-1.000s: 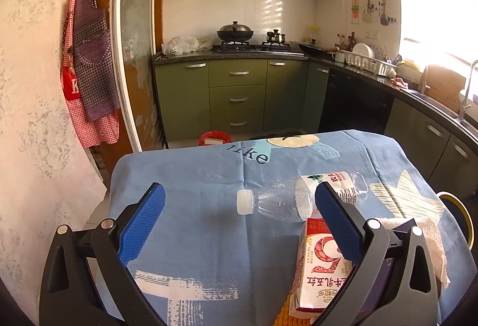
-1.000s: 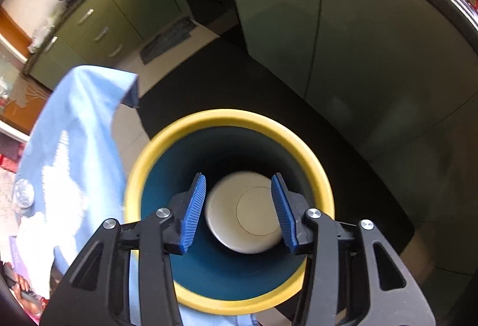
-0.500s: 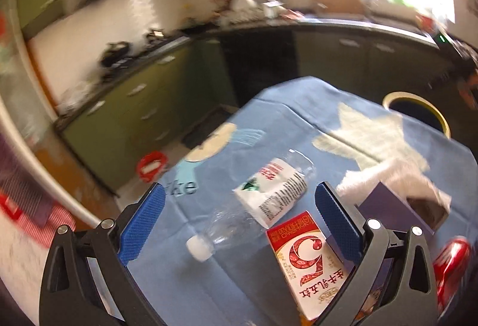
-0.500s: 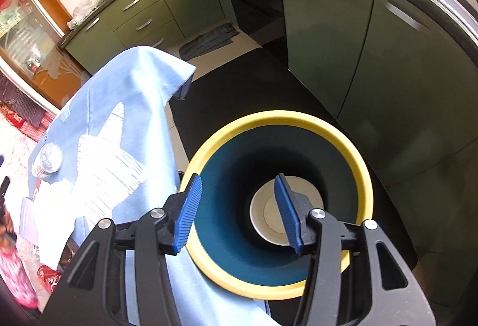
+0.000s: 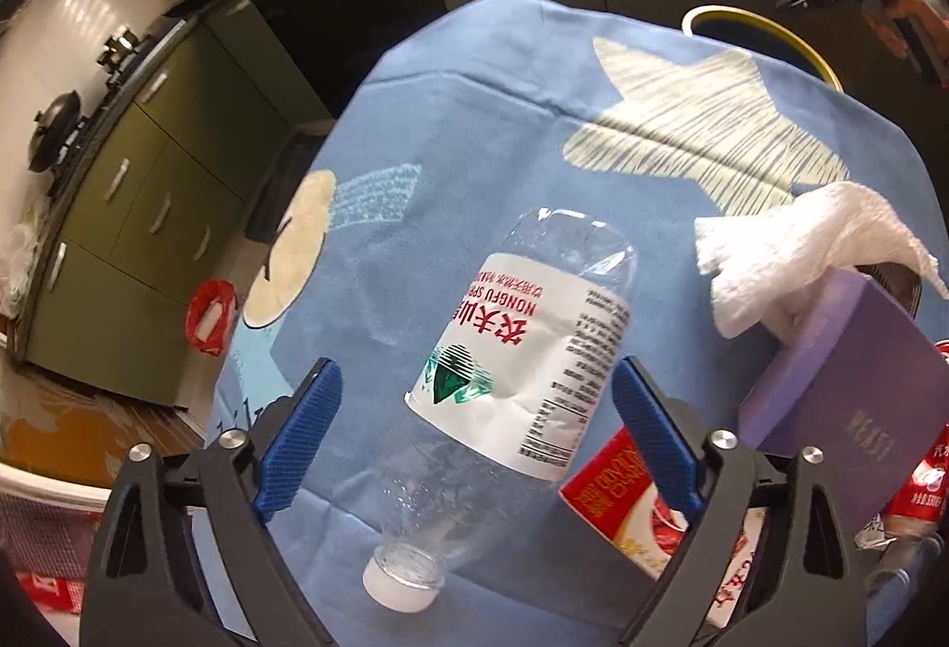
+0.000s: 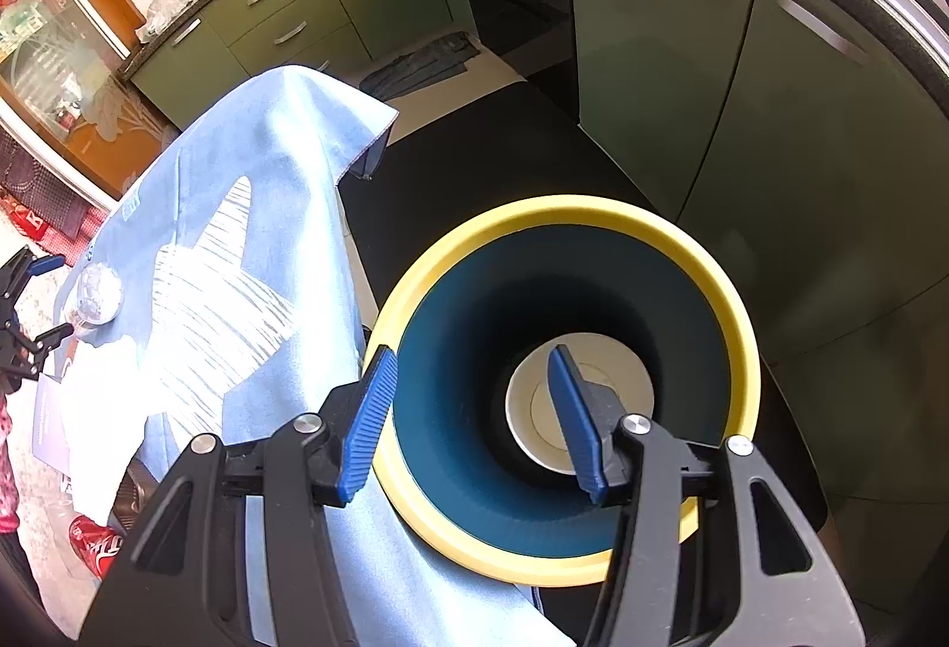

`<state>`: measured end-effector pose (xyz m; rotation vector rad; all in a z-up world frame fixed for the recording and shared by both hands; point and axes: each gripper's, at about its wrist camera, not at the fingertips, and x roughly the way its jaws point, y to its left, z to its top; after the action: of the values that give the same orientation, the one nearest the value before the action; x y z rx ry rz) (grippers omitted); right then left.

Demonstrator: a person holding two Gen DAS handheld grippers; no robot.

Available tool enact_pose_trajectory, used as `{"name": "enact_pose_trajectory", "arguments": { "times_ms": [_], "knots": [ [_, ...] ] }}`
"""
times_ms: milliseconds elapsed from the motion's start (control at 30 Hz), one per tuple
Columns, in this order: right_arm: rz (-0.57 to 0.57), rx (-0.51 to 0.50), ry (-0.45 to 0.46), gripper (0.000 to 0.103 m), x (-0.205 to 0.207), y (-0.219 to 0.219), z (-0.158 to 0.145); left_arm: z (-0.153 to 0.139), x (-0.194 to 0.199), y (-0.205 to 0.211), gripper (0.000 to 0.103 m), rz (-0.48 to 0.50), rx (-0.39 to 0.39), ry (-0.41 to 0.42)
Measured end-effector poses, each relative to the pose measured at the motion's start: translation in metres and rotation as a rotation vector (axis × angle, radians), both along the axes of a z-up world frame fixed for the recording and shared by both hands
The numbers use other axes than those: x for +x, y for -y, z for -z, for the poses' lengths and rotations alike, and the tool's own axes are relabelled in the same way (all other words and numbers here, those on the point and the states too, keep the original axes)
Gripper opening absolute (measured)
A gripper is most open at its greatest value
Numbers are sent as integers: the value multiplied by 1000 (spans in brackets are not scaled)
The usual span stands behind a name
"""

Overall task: Collect trash
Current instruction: 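Grasp the plastic water bottle with the left gripper, then carry the water bottle over the bin and open the left gripper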

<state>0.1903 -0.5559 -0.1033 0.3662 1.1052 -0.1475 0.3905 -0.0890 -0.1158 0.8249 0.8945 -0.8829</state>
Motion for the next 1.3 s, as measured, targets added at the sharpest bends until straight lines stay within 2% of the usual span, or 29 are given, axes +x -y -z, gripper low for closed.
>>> {"name": "enact_pose_trajectory", "arguments": {
  "times_ms": [100, 233, 333, 467, 567, 667, 867, 1000, 1133, 1300],
  "knots": [
    [0, 5, -3, 51, 3, 1, 3, 14, 8, 7, 81, 27, 29, -50],
    [-7, 3, -12, 51, 8, 0, 8, 31, 14, 15, 80, 49, 70, -85],
    [-17, 8, -15, 51, 13, -1, 11, 42, 22, 17, 67, 29, 71, -122],
    [-29, 14, -17, 51, 16, -4, 15, 43, 25, 12, 66, -13, 43, -138],
    [-37, 21, -8, 51, 15, -6, 15, 36, 23, 3, 65, -50, 31, -117],
    [-43, 25, 6, 51, 10, -7, 13, 14, 23, -8, 65, -89, 0, -95],
    [-45, 31, 52, 51, -9, -3, 3, -37, 6, -14, 65, -128, -39, 8],
    [-34, 41, 91, 51, -28, 5, -6, -79, -23, -13, 65, -145, -75, 70],
    [-17, 43, 129, 51, -49, 16, -14, -112, -53, 6, 65, -151, -113, 106],
    [18, 23, 175, 51, -83, 35, -26, -141, -93, 63, 65, -103, -169, 110]
  ]
}}
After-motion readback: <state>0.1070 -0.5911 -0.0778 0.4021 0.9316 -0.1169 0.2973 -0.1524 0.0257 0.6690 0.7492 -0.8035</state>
